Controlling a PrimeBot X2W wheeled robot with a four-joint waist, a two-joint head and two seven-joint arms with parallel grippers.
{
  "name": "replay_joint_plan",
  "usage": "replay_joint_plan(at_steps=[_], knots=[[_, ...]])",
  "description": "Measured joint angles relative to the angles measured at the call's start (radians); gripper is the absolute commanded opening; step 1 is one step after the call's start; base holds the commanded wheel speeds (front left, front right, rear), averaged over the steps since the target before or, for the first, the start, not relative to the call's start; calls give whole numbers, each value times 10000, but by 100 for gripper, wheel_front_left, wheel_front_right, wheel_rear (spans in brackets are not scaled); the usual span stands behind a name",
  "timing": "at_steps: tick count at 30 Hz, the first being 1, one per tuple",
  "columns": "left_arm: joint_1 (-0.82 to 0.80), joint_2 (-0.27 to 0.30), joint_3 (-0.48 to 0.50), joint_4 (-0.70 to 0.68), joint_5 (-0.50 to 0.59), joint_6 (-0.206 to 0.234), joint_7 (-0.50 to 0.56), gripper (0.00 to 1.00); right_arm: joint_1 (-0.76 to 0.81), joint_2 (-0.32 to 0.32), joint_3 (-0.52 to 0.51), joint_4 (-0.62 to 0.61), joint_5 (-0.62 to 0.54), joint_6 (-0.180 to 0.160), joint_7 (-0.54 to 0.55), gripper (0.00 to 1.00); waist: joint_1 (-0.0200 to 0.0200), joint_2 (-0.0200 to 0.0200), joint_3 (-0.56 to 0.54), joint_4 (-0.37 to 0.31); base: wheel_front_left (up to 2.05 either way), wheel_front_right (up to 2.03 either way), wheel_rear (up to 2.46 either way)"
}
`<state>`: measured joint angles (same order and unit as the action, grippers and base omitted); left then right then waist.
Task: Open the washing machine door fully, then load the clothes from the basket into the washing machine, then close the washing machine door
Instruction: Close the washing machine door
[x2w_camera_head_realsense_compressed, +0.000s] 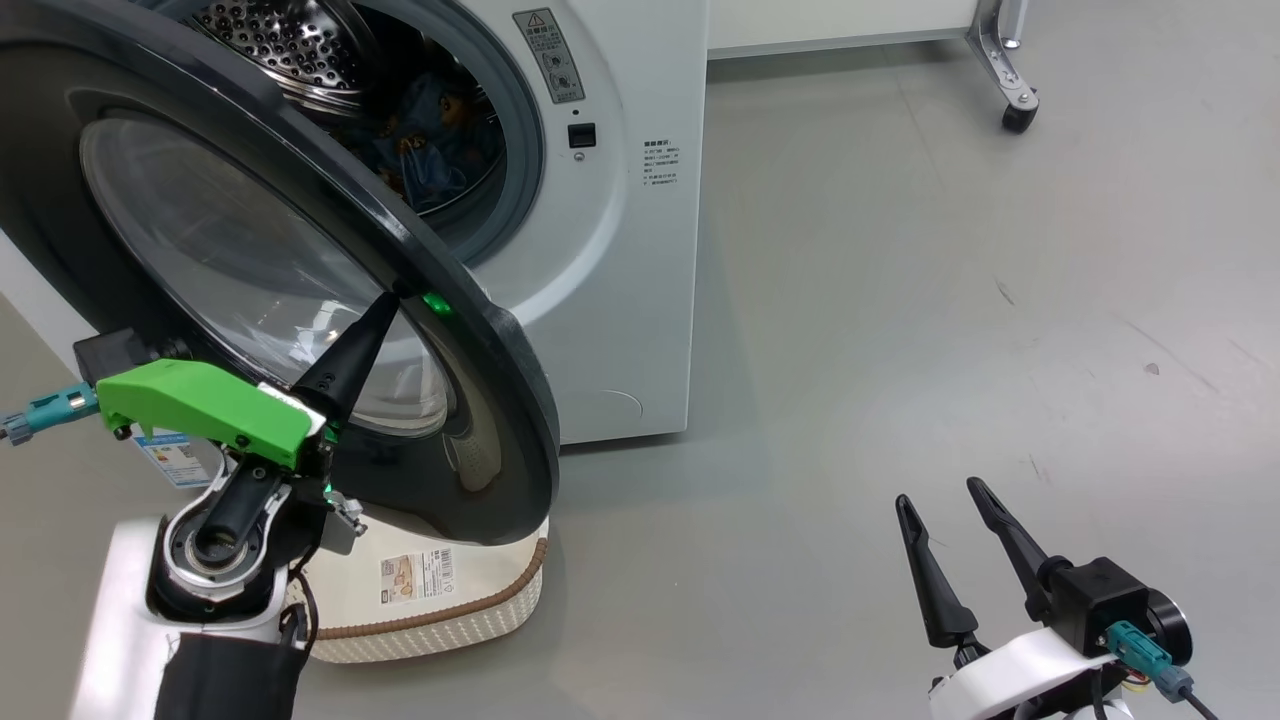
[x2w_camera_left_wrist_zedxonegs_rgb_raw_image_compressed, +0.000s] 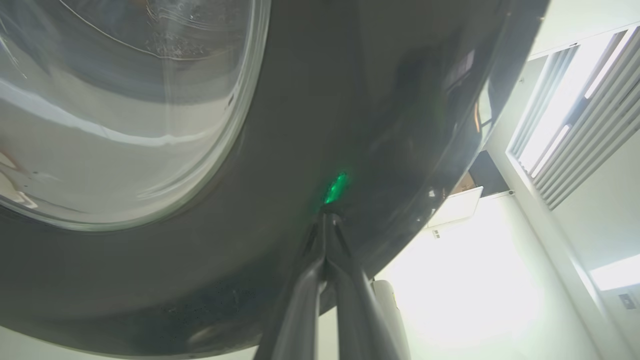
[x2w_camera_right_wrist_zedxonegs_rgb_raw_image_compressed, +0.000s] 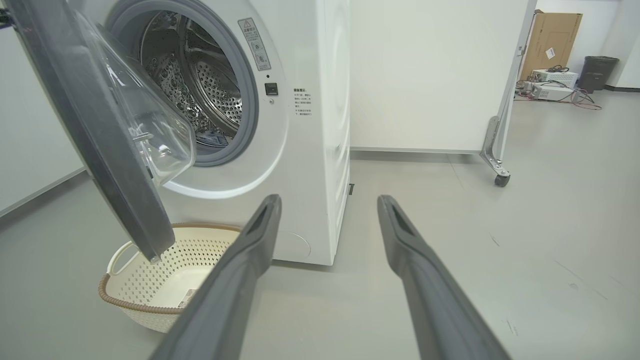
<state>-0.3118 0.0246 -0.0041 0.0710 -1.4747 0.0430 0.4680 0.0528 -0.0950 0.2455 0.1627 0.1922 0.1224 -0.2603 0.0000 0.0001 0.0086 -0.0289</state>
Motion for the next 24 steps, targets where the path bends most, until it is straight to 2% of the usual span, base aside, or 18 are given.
replay_joint_plan(at_steps=[4, 5, 8, 9, 14, 15, 17, 22, 24], knots=[[110, 245, -261, -59, 1455, -272, -504, 0, 94, 31, -173, -90, 13, 0, 2, 100, 0, 0, 46, 19, 0, 0, 0], [174, 387, -311, -123, 1810, -353, -673, 16, 141, 35, -203, -121, 13, 0, 2, 100, 0, 0, 60, 38, 0, 0, 0], [450, 815, -299, -322, 2755, -476, -1252, 85, 208, 71, -345, -207, 13, 2, 2, 100, 0, 0, 127, 101, 0, 0, 0], [541, 890, -297, -399, 2982, -506, -1440, 100, 208, 75, -403, -234, 13, 0, 0, 100, 0, 0, 152, 129, 0, 0, 0], [1313, 1522, -322, -777, 4792, -702, -2533, 100, 205, 79, -556, -316, 12, 0, 2, 100, 0, -1, 288, 242, 0, 0, 0], [1705, 1802, -337, -786, 5584, -738, -2957, 100, 203, 75, -656, -336, 10, 0, 2, 100, 0, 0, 320, 278, 0, 0, 0], [2101, 2006, -366, -798, 6355, -777, -3450, 100, 203, 61, -763, -372, 8, 0, 2, 100, 0, 0, 332, 304, 0, 0, 0], [3005, 2132, -631, -779, 7722, -755, -4523, 100, 202, 21, -863, -422, -25, 0, 0, 100, 0, -1, 347, 363, 0, 0, 0], [3392, 2211, -711, -635, 8337, -600, -4913, 100, 202, 19, -872, -433, -54, 0, 2, 100, 0, -1, 338, 382, 0, 0, 0]])
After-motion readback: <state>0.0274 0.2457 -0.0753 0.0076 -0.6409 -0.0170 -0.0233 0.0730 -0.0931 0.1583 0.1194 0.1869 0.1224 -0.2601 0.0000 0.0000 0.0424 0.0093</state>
